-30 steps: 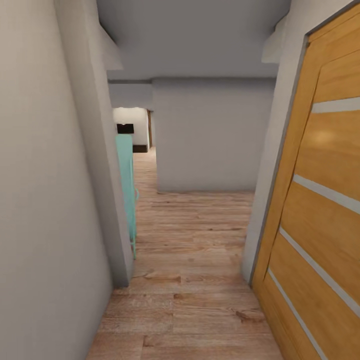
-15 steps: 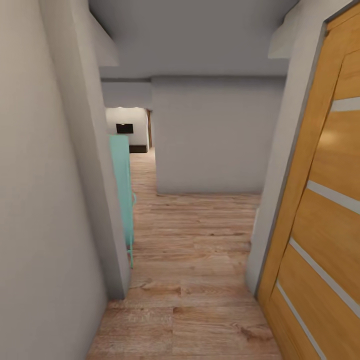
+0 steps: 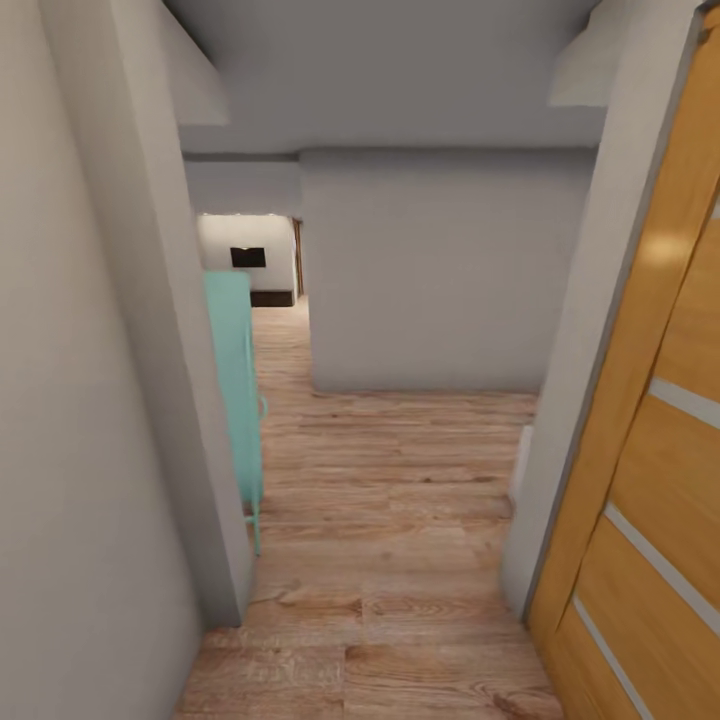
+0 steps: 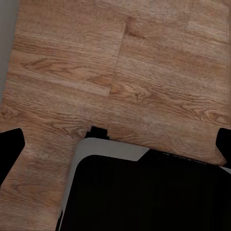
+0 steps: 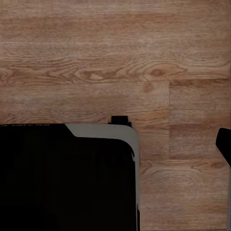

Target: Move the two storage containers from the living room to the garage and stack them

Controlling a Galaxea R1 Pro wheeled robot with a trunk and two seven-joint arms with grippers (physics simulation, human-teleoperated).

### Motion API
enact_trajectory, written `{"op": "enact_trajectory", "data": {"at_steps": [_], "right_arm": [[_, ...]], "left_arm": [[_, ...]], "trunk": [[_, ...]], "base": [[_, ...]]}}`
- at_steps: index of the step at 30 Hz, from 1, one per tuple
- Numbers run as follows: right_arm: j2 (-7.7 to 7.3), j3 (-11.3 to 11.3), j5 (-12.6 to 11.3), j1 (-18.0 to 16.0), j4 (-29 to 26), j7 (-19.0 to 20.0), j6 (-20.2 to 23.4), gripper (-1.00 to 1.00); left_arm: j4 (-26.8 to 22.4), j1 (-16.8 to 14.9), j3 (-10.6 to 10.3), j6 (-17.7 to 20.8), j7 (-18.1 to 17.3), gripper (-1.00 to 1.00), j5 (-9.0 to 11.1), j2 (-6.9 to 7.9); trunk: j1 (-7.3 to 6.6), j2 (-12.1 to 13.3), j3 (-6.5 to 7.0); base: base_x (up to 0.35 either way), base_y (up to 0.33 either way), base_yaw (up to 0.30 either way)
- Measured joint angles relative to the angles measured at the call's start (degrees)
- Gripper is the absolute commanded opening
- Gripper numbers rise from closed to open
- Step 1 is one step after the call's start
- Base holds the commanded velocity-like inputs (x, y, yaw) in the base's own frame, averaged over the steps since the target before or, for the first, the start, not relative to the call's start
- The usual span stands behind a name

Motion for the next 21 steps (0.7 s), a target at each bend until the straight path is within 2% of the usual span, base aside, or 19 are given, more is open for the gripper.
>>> {"op": "enact_trajectory", "data": {"at_steps": [21], "right_arm": [[-0.08, 0.1, 0.2, 0.0, 0.0, -0.2, 0.5, 1.00]], "left_arm": [[0.0, 0.0, 0.0, -0.2, 0.0, 1.00, 0.0, 0.00]], "trunk": [[0.00, 0.0, 0.00]], "base": [[0.322, 0.000, 0.000]]}}
